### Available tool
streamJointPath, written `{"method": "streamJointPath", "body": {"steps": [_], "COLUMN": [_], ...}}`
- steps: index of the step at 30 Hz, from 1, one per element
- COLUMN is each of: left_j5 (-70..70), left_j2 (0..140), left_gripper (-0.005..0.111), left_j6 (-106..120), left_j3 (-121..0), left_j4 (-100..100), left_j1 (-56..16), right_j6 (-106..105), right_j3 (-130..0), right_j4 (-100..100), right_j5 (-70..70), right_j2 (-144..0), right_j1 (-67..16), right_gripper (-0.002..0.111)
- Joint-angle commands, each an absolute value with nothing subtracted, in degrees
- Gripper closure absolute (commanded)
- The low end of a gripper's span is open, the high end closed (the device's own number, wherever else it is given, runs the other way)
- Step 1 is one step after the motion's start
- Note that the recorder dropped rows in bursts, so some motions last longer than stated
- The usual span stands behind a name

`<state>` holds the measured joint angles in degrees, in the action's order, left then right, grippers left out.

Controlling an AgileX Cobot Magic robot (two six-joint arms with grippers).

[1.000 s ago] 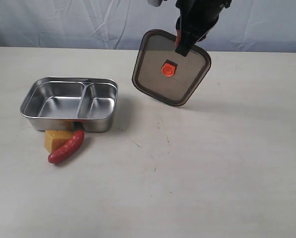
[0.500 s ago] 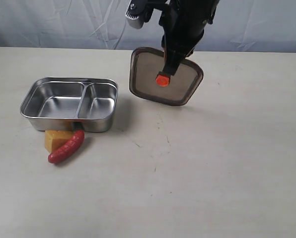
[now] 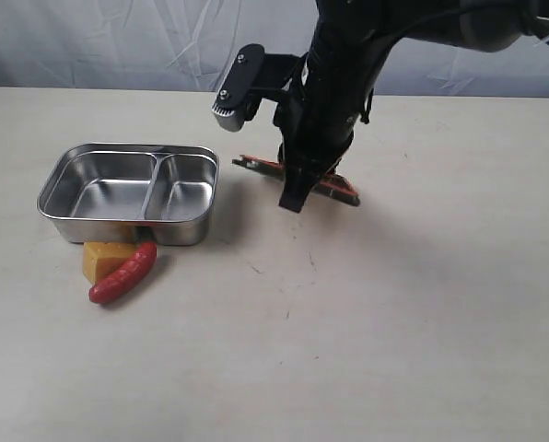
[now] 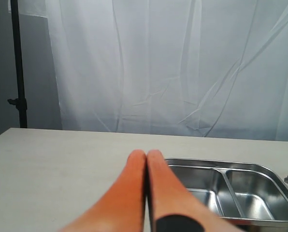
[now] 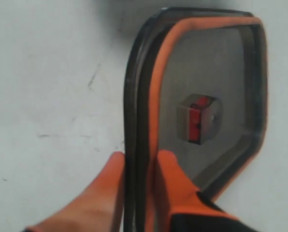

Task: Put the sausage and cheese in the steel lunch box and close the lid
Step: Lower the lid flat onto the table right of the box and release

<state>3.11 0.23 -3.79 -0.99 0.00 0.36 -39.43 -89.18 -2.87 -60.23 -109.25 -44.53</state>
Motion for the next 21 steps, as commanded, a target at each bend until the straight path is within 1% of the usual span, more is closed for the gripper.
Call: {"method": "streamJointPath", "body": {"steps": [1,11,17,19,21], "left_j5": [3.4,3.4,3.4,2.4,-1.9], "left_j2": [0.0,0.0,0.0,0.0,0.0], "left_gripper": [0.107,0.107,0.107,0.107,0.107], "left_j6": [-3.9,-3.9,-3.9,-4.1,-5.3], "left_j3": [-0.9,-0.9,-0.9,-0.9,-0.9], "left_j4": [-0.4,-0.3,-0.3,-1.0,-7.4], "left_j1": [-0.2,-0.2,-0.2,-0.2,-0.2], "right_j6": [-39.0,-39.0,-39.0,-38.6,-34.3], "right_j3": [-86.7,-80.7,-80.0,-80.0,-80.0], "right_j4": [-8.4,-9.8,-9.6,-9.4,-7.0], "right_j5": [-61.2,-59.9,-58.7,-58.0,-56.4], "right_j2": [-109.5,-109.5,-109.5,-109.5,-109.4], "right_j1": [-45.9,-47.8,-47.9,-47.9,-47.9], "right_gripper": [0.109,0.109,0.109,0.109,0.109]}}
